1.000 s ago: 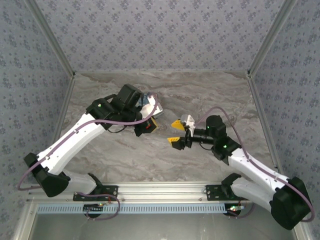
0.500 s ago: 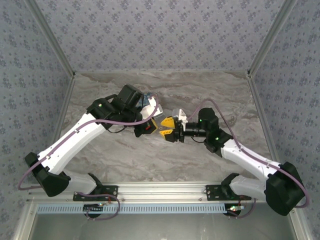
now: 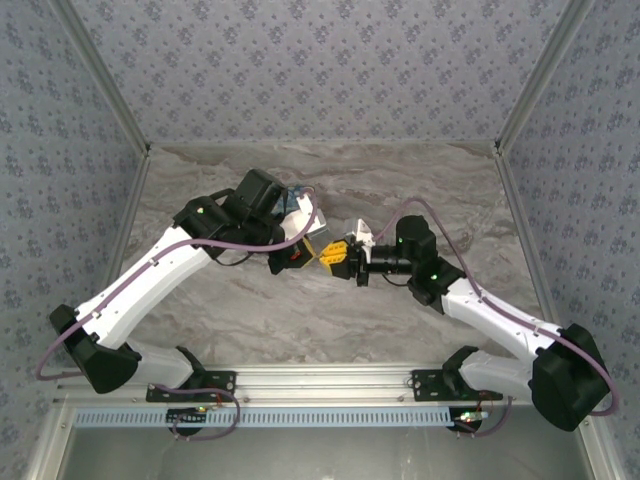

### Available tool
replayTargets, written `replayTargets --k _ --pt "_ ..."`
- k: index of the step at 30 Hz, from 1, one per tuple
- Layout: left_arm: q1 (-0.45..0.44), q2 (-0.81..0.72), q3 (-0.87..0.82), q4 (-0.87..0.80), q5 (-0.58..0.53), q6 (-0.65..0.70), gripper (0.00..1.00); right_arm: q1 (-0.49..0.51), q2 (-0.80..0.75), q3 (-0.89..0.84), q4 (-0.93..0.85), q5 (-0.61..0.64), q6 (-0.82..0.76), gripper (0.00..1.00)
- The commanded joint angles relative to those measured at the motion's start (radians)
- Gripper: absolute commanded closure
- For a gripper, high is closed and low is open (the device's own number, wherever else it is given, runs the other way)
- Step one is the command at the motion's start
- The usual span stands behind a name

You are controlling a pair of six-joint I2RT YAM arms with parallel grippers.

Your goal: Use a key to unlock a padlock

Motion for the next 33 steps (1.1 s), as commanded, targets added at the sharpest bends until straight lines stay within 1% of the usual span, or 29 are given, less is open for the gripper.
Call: replayTargets --k 1,5,8,12,14,15,17,19,20,21,25,28,29,31,33 --pt "0.004 -0.006 -0.002 -0.02 0.005 0.025 1.0 0.005 -0.017 0.033 -0.02 -0.003 -0.008 0.87" --pt "0.005 -0.005 -0.003 -0.027 0.004 0.032 1.0 0.005 -0.021 0.031 -0.015 -0.007 -0.003 0.91" --pt "0.004 -0.003 -0.004 -0.027 0.005 0.036 1.0 0.006 -0.021 0.034 -0.016 -0.014 -0.002 0.92" --pt "0.005 0.0 -0.005 -0.023 -0.002 0.036 1.0 0.008 -0.02 0.041 -0.028 -0.014 -0.002 0.98" --pt "0.011 -0.004 -0.006 -0.008 -0.007 0.026 0.9 0.007 -0.022 0.042 -0.052 0.0 -0.005 0.99" --pt "0.018 -0.008 -0.008 0.003 -0.007 0.018 0.79 0.006 -0.027 0.041 -0.062 0.01 -0.005 0.99" --pt "0.037 -0.02 -0.016 0.036 0.005 -0.004 0.69 0.007 -0.037 0.031 -0.077 0.041 0.001 1.0" --pt "0.062 -0.037 -0.029 0.079 0.019 -0.034 0.51 0.006 -0.05 0.018 -0.107 0.091 0.013 1.0" --pt "0.076 -0.049 -0.043 0.113 0.022 -0.056 0.44 0.007 -0.058 0.013 -0.128 0.127 0.021 1.0" --pt "0.091 -0.061 -0.061 0.152 0.021 -0.081 0.39 0.006 -0.065 0.007 -0.151 0.166 0.033 1.0" --pt "0.158 -0.096 -0.156 0.343 -0.007 -0.208 0.26 0.007 -0.091 -0.026 -0.221 0.302 0.111 1.0" --pt "0.193 -0.076 -0.21 0.463 -0.126 -0.326 0.17 0.007 -0.111 -0.055 -0.268 0.387 0.19 1.0" --pt "0.206 -0.055 -0.214 0.483 -0.152 -0.37 0.16 0.006 -0.121 -0.067 -0.282 0.421 0.22 1.0" --pt "0.235 0.01 -0.202 0.499 -0.168 -0.444 0.16 0.007 -0.147 -0.097 -0.302 0.506 0.287 1.0" --pt "0.255 0.096 -0.172 0.507 -0.185 -0.507 0.17 0.007 -0.183 -0.13 -0.328 0.603 0.368 1.0"
